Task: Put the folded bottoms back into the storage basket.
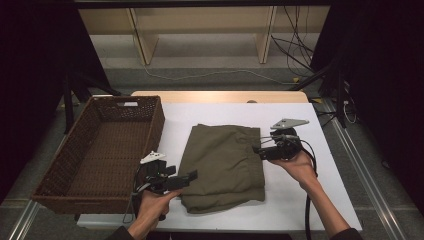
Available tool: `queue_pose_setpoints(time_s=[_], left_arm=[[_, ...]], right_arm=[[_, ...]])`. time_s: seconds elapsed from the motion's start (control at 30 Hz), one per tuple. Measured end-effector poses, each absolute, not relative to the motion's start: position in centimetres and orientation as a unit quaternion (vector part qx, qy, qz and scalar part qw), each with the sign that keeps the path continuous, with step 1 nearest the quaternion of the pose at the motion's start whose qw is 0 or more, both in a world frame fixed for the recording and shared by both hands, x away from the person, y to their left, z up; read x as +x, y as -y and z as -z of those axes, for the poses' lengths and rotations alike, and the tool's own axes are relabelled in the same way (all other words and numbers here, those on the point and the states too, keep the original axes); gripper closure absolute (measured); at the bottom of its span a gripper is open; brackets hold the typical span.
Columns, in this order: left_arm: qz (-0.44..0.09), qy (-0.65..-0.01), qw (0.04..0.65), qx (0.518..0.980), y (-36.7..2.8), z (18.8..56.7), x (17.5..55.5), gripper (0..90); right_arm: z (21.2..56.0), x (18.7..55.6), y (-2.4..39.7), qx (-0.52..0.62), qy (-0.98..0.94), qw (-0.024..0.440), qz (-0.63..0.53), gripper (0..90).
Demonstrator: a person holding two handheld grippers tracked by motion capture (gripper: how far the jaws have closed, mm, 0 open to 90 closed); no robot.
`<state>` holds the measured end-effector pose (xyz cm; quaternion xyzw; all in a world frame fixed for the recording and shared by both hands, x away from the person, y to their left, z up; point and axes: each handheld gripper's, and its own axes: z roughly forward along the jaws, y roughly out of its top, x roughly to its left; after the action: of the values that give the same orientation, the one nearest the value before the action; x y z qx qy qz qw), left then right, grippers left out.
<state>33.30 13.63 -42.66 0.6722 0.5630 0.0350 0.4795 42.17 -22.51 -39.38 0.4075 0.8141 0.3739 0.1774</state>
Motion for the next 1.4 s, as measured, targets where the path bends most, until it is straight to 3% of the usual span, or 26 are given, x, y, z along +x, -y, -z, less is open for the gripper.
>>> queue_pose_setpoints(time_s=[0.5, 0.87, 1.17, 1.4], left_arm=[[0.059, -0.677, 0.435, 0.591, -14.6, 45.4, 33.5, 10.0], [0.060, -0.704, 0.412, 0.575, -14.9, 46.5, 33.8, 10.3], [0.098, -0.716, 0.397, 0.565, -14.8, 47.5, 34.0, 11.3], [0.101, -0.724, 0.379, 0.567, -14.7, 47.9, 34.1, 11.1]], right_arm=[[42.0, 47.3, 22.8, 0.462, -0.801, 0.120, -0.362, 16.7], [43.0, 48.8, 22.8, 0.471, -0.802, 0.095, -0.354, 16.2], [44.1, 50.9, 22.9, 0.485, -0.806, 0.052, -0.335, 16.4], [45.3, 52.4, 22.8, 0.505, -0.809, 0.045, -0.298, 17.2]])
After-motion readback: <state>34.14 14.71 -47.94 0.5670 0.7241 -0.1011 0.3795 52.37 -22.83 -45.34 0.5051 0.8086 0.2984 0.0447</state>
